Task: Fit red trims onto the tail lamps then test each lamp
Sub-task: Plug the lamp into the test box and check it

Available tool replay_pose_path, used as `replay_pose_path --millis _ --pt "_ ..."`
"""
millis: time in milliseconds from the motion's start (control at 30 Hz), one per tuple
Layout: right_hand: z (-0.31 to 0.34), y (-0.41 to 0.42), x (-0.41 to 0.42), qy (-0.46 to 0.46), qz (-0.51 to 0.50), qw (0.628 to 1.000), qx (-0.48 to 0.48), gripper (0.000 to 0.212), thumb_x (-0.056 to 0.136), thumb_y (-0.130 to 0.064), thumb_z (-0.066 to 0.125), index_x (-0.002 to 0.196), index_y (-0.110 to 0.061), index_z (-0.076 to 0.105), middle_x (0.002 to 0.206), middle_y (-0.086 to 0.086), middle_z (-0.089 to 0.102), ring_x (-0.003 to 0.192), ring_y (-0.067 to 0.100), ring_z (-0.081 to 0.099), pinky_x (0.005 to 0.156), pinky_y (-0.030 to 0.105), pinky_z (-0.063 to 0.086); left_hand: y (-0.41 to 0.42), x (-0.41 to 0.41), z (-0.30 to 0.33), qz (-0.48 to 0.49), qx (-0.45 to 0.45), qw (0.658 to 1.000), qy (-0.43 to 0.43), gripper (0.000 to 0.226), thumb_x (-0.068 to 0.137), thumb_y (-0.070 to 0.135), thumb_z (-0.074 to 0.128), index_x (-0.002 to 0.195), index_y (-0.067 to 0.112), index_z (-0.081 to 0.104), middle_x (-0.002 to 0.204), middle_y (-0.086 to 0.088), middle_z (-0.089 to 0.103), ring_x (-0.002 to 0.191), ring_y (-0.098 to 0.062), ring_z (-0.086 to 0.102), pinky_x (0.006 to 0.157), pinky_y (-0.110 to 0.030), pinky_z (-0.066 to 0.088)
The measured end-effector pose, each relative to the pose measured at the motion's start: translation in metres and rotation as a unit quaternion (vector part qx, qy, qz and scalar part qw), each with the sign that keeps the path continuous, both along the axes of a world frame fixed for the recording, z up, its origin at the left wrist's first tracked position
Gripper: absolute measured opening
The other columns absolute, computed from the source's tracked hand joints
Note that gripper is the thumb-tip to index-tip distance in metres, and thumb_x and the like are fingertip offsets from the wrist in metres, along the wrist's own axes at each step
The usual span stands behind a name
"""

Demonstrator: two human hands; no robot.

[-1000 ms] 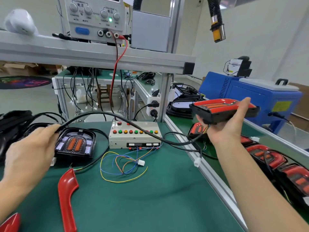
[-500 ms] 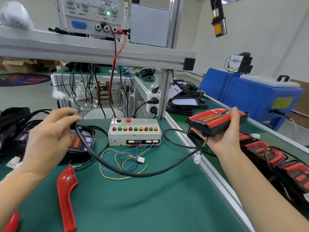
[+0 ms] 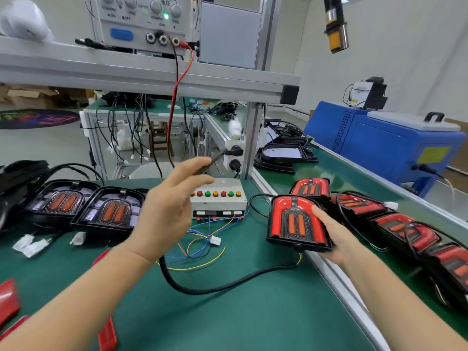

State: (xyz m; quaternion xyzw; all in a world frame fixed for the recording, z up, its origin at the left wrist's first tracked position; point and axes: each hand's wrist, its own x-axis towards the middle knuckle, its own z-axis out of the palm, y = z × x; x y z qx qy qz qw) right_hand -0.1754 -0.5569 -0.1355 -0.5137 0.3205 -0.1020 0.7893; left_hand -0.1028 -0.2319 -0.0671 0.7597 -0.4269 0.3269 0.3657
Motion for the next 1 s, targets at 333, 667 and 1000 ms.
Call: replay_pose_path --millis 333,667,1000 --pt "-0.005 -0.005 -0.014 0.051 0.084 0.991 -0.089 0.053 0.074 -0.047 0.069 0.107 -0.006 0.068 0.101 0.017 0.074 0.086 0.03 0.073 0.074 0.041 0.056 -0.019 -0.001 -0.015 0.011 0.129 0.987 -0.099 0.046 0.068 -0.015 0.032 0.093 -0.006 0.07 0.126 -0.017 0.06 0.103 -0.033 0.066 0.068 -0.043 0.059" --pt "-0.006 -0.006 -0.036 0.095 0.041 0.979 -0.173 0.036 0.095 -0.038 0.058 0.102 -0.005 0.069 0.09 0.013 0.076 0.078 0.027 0.074 0.066 0.033 0.057 -0.028 0.006 -0.018 0.018 0.134 0.984 -0.113 0.045 0.072 -0.014 0.03 0.091 -0.006 0.069 0.125 -0.018 0.061 0.099 -0.033 0.067 0.066 -0.041 0.058" --pt "0.008 0.018 -0.004 0.045 0.02 0.965 -0.256 0.022 0.095 -0.03 0.061 0.101 -0.01 0.066 0.079 0.007 0.076 0.064 0.021 0.072 0.05 0.026 0.054 -0.032 0.004 -0.02 0.008 0.174 0.973 -0.149 0.042 0.074 -0.01 0.029 0.085 -0.004 0.069 0.123 -0.015 0.063 0.094 -0.029 0.068 0.074 -0.032 0.051"
